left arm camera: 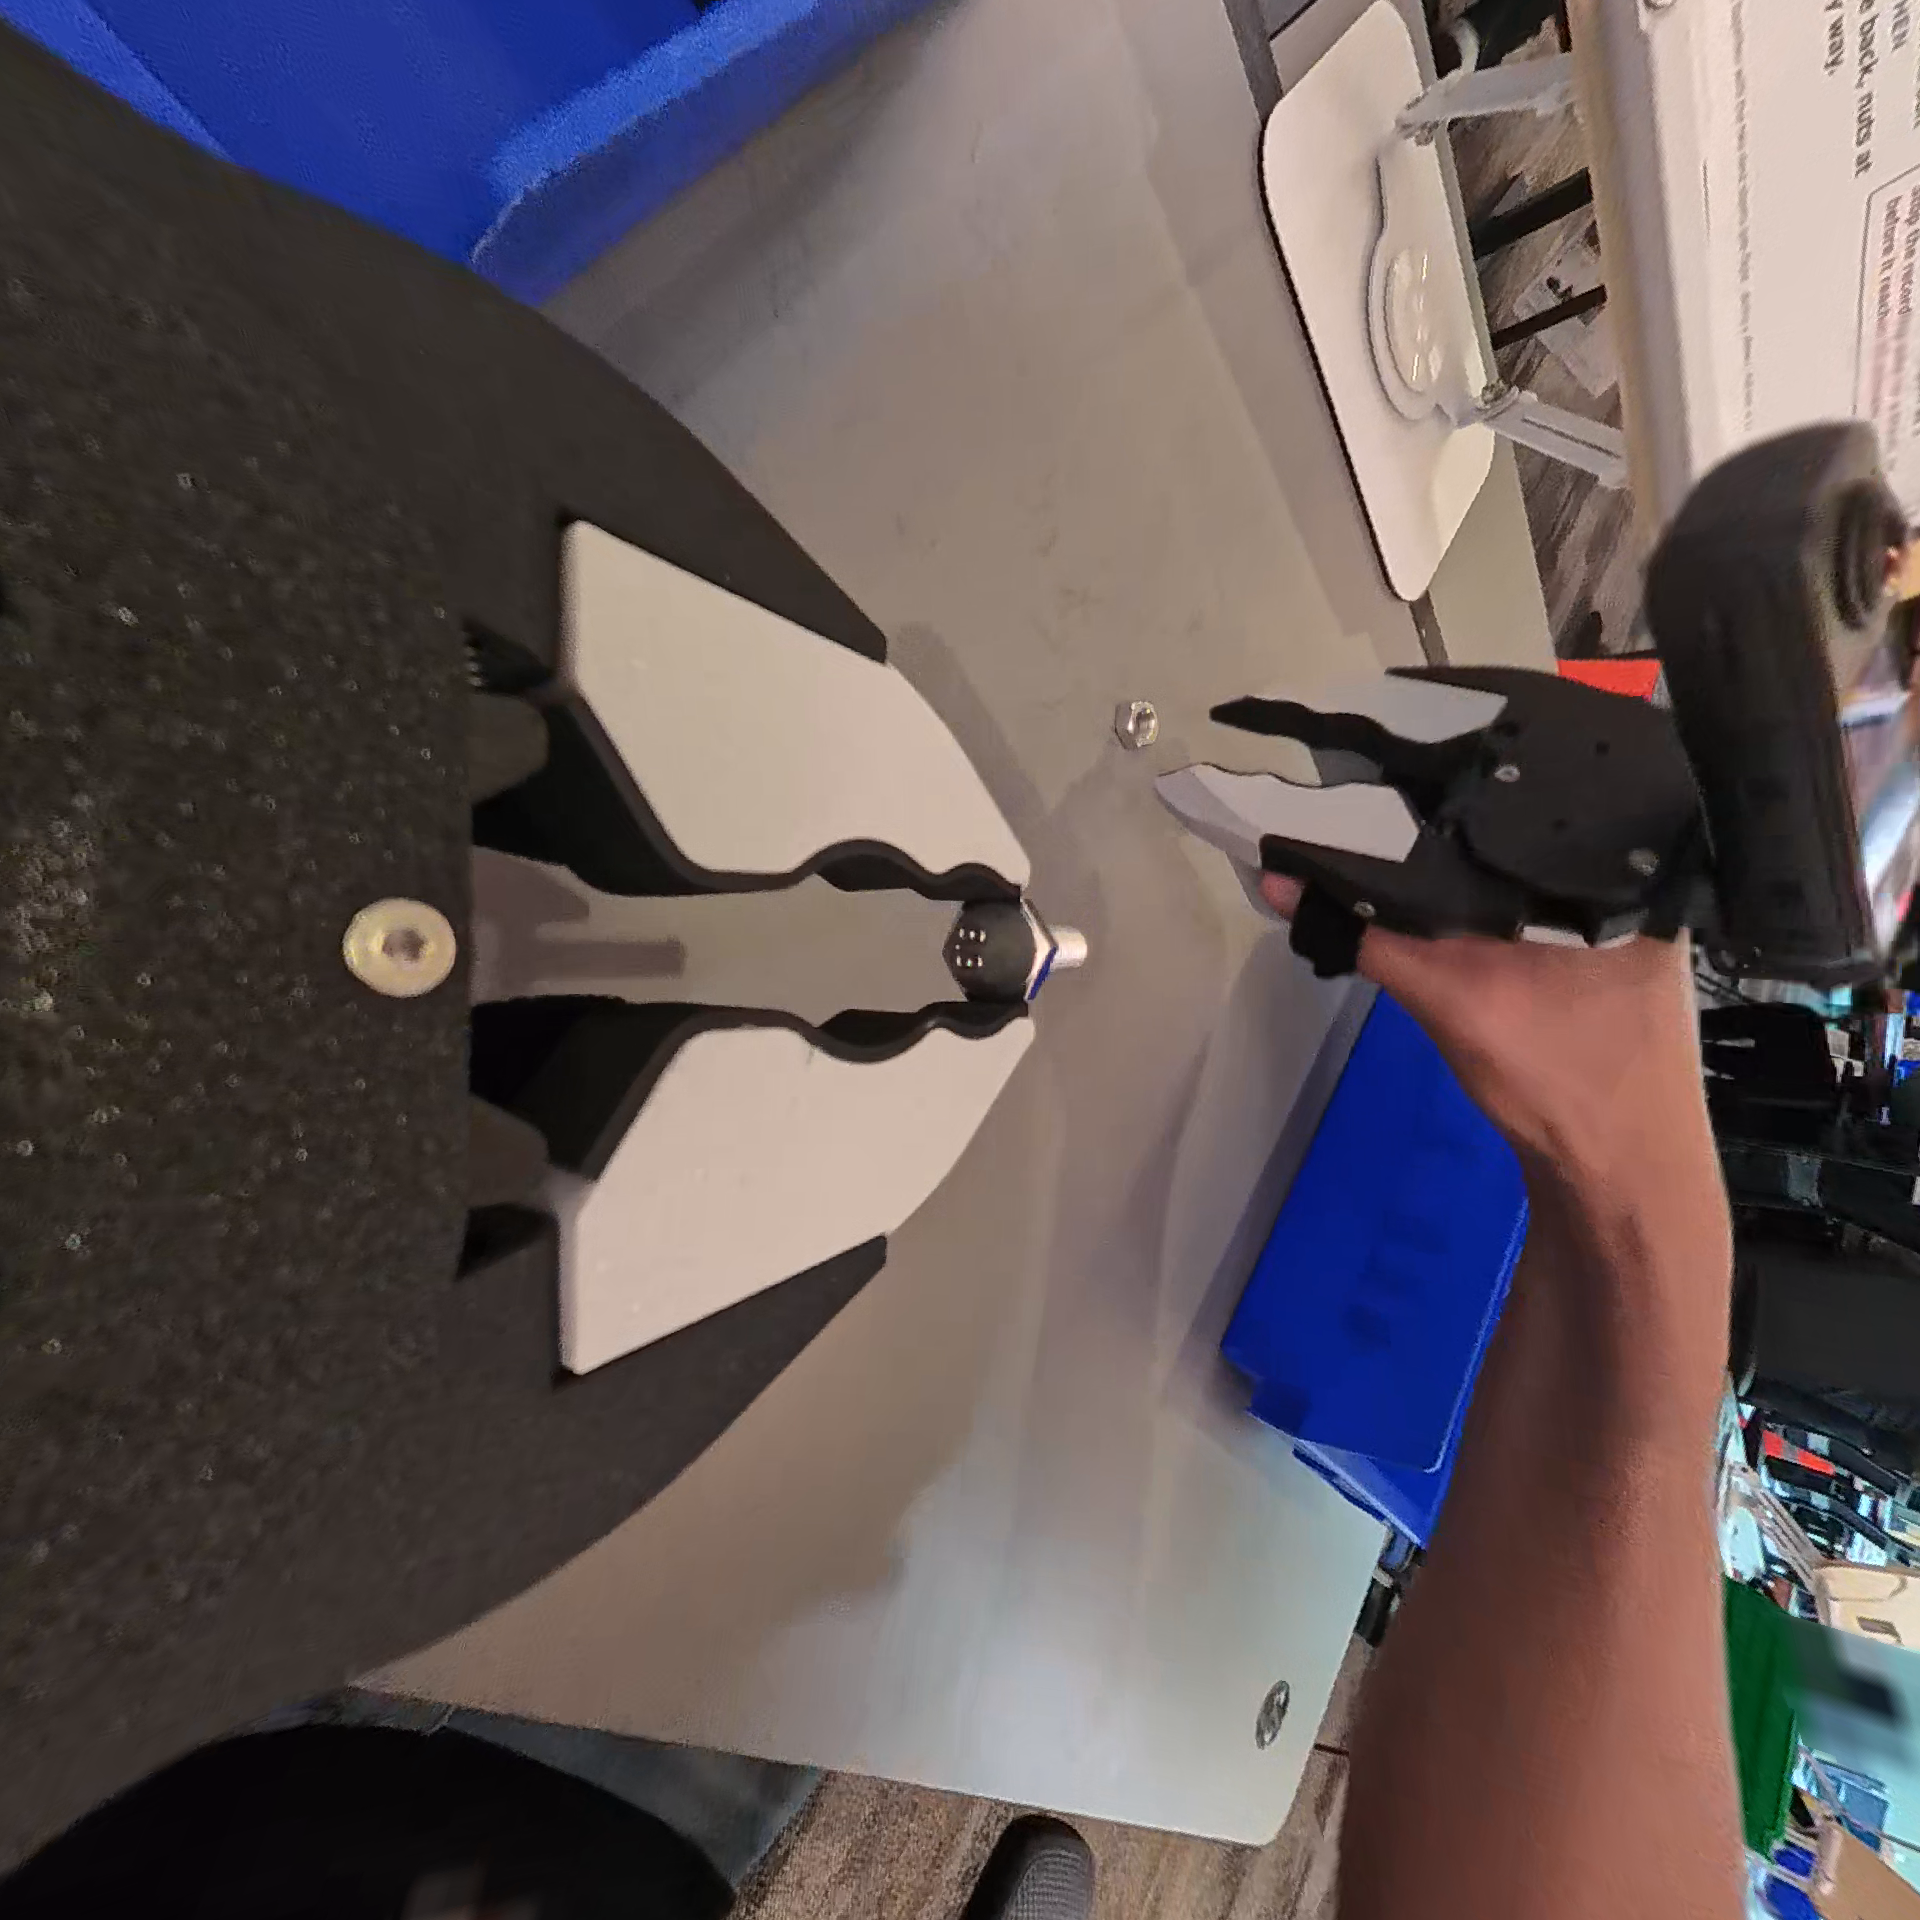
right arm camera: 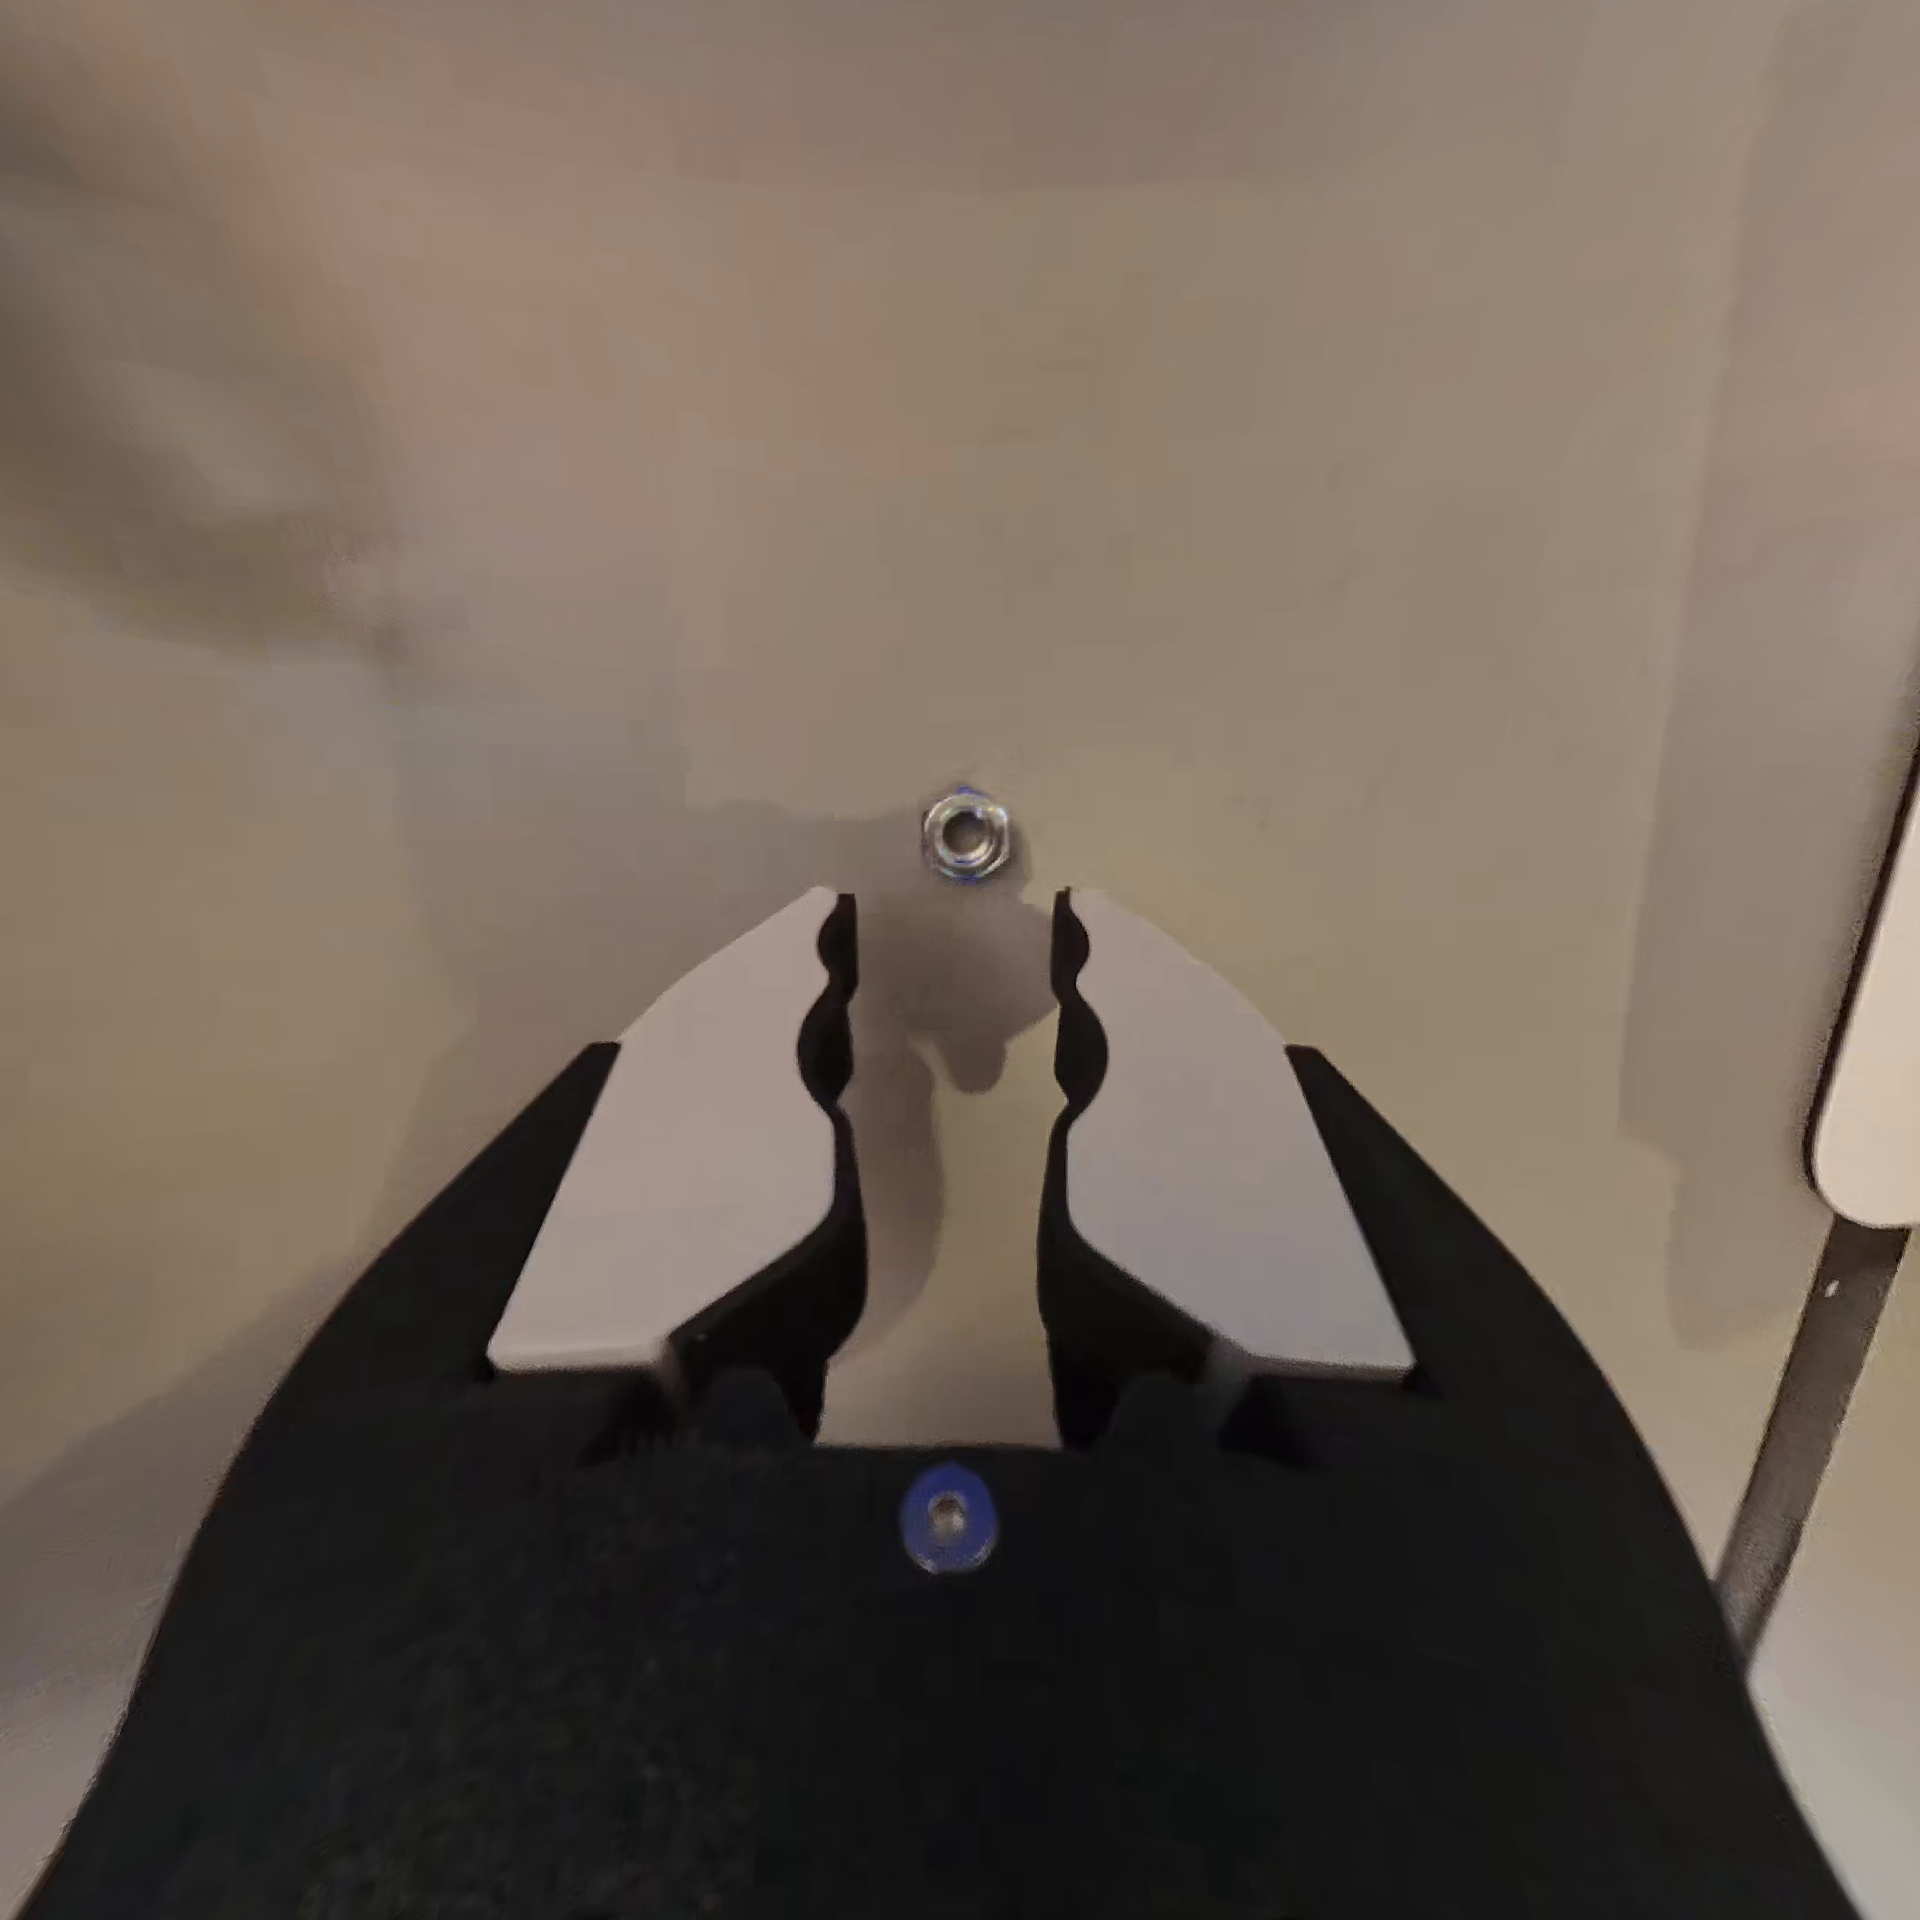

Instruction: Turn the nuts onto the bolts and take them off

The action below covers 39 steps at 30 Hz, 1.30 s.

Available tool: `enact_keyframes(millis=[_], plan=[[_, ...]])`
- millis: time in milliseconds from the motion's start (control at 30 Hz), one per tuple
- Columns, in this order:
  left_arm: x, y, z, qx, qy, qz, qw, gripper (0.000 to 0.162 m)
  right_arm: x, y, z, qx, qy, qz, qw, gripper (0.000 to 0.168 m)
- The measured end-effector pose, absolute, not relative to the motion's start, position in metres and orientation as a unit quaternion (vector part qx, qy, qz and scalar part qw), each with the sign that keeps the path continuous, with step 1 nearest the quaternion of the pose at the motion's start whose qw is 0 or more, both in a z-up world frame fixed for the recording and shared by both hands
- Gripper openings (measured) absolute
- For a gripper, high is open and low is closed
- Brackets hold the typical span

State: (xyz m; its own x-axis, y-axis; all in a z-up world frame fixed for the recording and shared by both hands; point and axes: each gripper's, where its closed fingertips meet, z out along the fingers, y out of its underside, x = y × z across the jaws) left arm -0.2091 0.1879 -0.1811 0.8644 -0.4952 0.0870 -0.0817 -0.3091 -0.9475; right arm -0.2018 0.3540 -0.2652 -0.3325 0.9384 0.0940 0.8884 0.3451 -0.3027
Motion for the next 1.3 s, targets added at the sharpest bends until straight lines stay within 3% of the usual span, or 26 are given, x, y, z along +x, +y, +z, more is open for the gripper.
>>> enact_keyframes(millis=[233,433,700,1000,1200,1300], plan=[[-0.202,0.186,-0.189,-0.791,0.203,-0.193,0.543,0.017,-0.213,0.354,-0.277,-0.543,-0.83,0.084,0.096,0.034],[-0.2,0.186,-0.193,-0.794,0.211,-0.203,0.533,0.017,-0.212,0.357,-0.285,-0.547,-0.831,0.083,0.058,0.021],[-0.199,0.188,-0.19,-0.785,0.199,-0.228,0.541,0.017,-0.215,0.354,-0.283,-0.54,-0.834,0.099,0.064,0.017],[-0.202,0.196,-0.131,-0.683,0.114,-0.41,0.594,0.017,-0.21,0.302,-0.137,-0.441,-0.741,0.409,0.298,0.017],[-0.214,0.212,-0.063,-0.621,0.071,-0.535,0.569,0.017,-0.184,0.259,-0.057,-0.26,-0.701,0.432,0.505,0.016],[-0.206,0.213,-0.05,-0.607,0.067,-0.607,0.508,0.017,-0.175,0.24,-0.037,-0.2,-0.71,0.407,0.538,0.016]])
